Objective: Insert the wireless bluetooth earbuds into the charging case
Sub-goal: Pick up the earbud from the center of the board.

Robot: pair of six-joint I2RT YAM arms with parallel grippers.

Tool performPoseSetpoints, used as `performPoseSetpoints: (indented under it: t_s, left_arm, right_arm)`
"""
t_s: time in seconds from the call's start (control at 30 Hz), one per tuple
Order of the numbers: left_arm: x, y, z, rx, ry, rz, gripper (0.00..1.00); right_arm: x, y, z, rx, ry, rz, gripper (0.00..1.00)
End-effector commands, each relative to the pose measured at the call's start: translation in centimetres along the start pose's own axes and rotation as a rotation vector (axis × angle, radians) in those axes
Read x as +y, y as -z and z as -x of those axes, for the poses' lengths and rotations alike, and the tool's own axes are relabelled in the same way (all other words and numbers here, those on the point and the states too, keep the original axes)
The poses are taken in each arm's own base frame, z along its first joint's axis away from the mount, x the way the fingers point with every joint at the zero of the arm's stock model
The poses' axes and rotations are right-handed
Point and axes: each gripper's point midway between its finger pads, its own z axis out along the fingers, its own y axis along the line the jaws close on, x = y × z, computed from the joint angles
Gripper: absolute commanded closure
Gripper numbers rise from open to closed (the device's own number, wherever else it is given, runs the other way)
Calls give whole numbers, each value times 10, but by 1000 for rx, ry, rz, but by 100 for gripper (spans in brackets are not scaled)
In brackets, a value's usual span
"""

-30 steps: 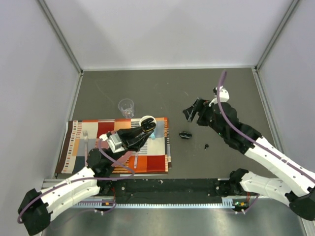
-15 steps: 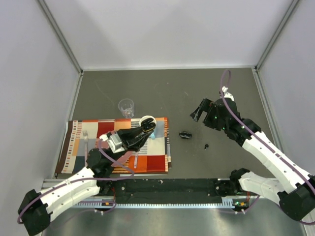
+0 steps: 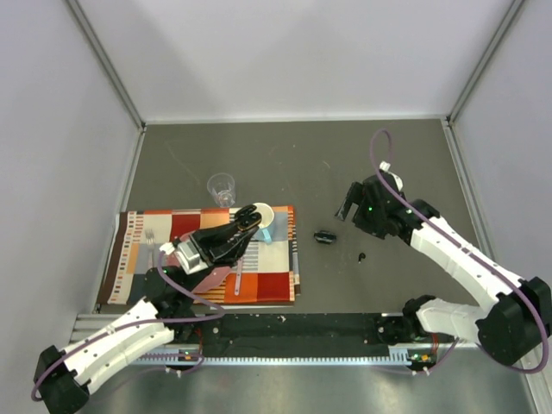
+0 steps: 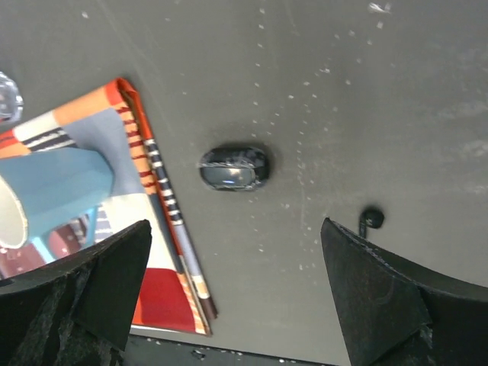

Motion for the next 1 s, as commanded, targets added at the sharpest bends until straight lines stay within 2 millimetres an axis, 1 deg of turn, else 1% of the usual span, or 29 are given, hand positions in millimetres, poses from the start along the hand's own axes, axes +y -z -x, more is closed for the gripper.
performPoseSetpoints:
  t_s: [0.0, 0.03, 0.07, 0.1, 0.13, 0.17, 0.2, 0.27, 0.43, 0.6, 0.67, 0.73, 0.77, 0.8, 0.97]
  left_arm:
    - [7, 0, 0, 15, -31, 35, 100]
    - [7, 0, -1, 18, -29, 35, 100]
    - [7, 0, -2, 19, -26, 34, 100]
    - [7, 0, -2, 21, -24, 32, 100]
    - [7, 0, -2, 21, -20, 35, 100]
    - [7, 1, -4, 25, -19, 35, 100]
    - [7, 1, -5, 25, -17, 35, 100]
    - [7, 2, -5, 25, -19, 37, 100]
    - [9, 4, -5, 22, -26, 46, 100]
    - [11, 7, -3, 19, -29, 60, 100]
    - [12, 9, -3, 19, -28, 69, 100]
    - [14, 10, -3, 20, -30, 81, 100]
    - [14, 11, -4, 21, -28, 81, 100]
    - [14, 12, -3, 18, -28, 83, 100]
    - [16, 13, -3, 18, -30, 97, 100]
  right_arm:
    - [-26, 6, -1, -6, 41, -104, 11]
    - [-29, 8, -2, -7, 44, -115, 15]
    - [-37, 8, -6, 3, 46, -147, 17]
    - [-42, 8, -6, -13, 42, -172, 23]
    - [-50, 6, -11, -8, 24, -193, 25]
    - [-54, 6, -12, -16, 11, -203, 27]
    - [-56, 6, -12, -25, -3, -212, 33]
    - [-62, 4, -15, -33, -45, -234, 37]
    - [-74, -5, -26, -36, -182, -284, 30]
    - [-79, -19, -33, -2, -169, -332, 30]
    - [-81, -23, -36, 16, -165, -348, 34]
    - [-83, -27, -40, 34, -168, -363, 44]
    - [-84, -28, -41, 38, -168, -369, 47]
    - [-86, -29, -42, 41, -170, -382, 49]
    - [-88, -35, -46, 61, -164, -402, 49]
